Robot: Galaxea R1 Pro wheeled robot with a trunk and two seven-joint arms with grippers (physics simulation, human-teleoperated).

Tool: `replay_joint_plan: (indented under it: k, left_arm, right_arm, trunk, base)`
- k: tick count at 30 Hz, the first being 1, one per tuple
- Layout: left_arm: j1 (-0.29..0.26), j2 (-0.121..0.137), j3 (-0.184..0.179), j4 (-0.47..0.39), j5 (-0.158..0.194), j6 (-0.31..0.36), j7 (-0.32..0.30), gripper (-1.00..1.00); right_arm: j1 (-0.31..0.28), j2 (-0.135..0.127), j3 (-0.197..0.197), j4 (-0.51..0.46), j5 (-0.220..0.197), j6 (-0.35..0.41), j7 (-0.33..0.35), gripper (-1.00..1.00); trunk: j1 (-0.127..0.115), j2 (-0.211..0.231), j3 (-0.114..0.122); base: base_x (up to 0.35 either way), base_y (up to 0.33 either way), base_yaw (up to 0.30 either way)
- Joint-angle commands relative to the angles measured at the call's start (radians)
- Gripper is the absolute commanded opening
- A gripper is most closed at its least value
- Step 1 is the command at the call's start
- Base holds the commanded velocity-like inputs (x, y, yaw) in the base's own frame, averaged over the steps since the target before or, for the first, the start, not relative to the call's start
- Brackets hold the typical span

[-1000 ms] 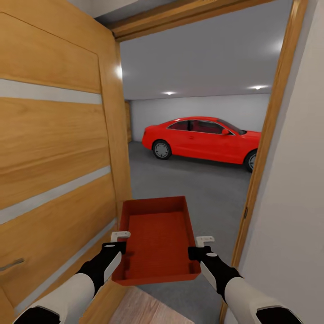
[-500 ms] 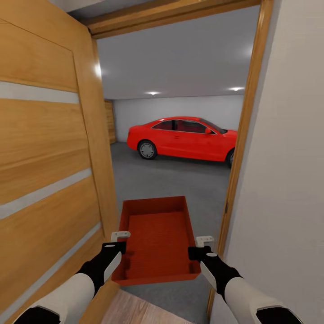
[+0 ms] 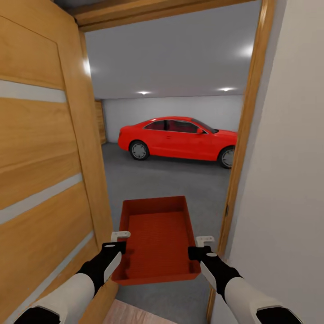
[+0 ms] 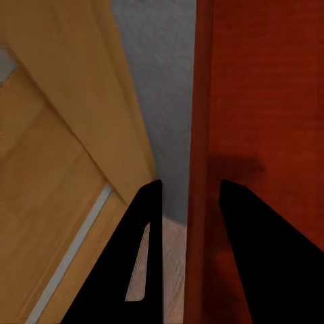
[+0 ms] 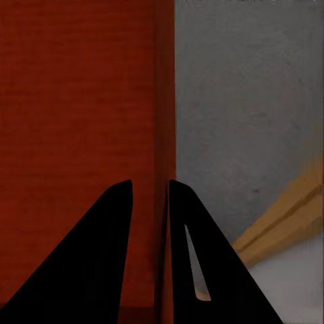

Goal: Move the two storage containers from the living room to the garage. In the garage, place one container on the floor and stack the other container on top of it (either order is fine).

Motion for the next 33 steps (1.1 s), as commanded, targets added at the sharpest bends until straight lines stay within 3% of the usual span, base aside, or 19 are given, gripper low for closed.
replay_joint_plan:
  k: [1,11,33]
  left_arm:
    - [-0.001,0.002,-0.008,-0.005,-0.004,-0.070,0.015,-1.00]
    - [-0.001,0.002,-0.008,-0.005,-0.004,-0.070,0.015,-1.00]
    - [-0.001,0.002,-0.008,-0.005,-0.005,-0.070,0.015,-1.00]
  right_arm:
    - [0.000,-0.001,0.009,0.001,-0.018,0.007,-0.014,-1.00]
    - [0.000,-0.001,0.007,0.001,-0.018,0.010,-0.014,-1.00]
    - [0.000,-0.001,0.008,0.001,-0.018,0.010,-0.014,-1.00]
  trunk:
    - [0.001,-0.001,0.000]
    - [0.001,-0.001,0.000]
    - [0.001,-0.001,0.000]
  base:
    - [0.244,0.216,-0.005]
    - [0.244,0.216,-0.027]
    - [0.245,0.216,-0.234]
